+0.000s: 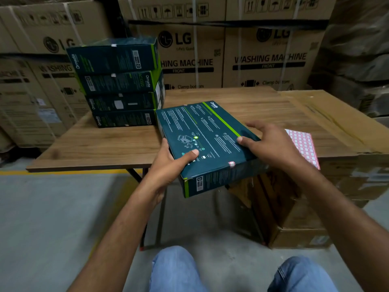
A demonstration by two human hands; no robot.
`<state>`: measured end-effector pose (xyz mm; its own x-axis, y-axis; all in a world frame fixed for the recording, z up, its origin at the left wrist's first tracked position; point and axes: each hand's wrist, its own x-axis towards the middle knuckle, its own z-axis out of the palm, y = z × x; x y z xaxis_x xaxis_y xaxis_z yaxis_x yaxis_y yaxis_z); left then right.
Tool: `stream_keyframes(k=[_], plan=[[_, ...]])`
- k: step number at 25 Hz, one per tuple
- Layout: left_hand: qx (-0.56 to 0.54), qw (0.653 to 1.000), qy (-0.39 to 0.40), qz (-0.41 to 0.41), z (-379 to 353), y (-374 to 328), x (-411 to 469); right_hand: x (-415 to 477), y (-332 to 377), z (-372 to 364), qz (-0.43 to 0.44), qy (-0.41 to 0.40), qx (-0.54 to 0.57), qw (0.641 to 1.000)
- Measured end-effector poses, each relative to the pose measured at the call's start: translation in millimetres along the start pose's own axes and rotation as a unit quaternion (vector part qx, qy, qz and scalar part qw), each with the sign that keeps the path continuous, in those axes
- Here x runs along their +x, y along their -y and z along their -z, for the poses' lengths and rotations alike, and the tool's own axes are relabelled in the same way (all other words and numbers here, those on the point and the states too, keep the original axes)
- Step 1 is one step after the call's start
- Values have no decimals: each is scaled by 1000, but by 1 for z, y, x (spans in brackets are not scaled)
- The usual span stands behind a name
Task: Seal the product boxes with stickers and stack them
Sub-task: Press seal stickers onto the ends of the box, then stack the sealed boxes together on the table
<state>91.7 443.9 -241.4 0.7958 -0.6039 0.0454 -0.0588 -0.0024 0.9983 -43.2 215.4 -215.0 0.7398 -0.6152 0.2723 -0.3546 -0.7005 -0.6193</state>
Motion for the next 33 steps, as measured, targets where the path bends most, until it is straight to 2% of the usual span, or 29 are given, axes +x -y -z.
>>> stream_keyframes(k=[3,8,12,15,17,22,30,33], plan=[[-22,1000,5,1,-2,-4,2,25,4,4,-108,125,63,984],[-83,996,30,-8,-6,-30,36,45,3,8,-135,95,209,964],[-109,991,41,-60,-8,-54,107,96,-11,19,-167,101,353,915],[-125,987,54,-88,-12,-65,155,142,-19,22,-195,169,452,853],[-136,985,57,-85,-16,-72,184,172,-17,33,-216,179,497,821],[-169,985,10,20,-10,-90,238,230,9,62,-298,196,558,749],[-130,973,6,190,7,-149,287,291,69,95,-388,195,504,746],[-102,968,27,227,8,-166,305,313,67,99,-381,193,513,745]])
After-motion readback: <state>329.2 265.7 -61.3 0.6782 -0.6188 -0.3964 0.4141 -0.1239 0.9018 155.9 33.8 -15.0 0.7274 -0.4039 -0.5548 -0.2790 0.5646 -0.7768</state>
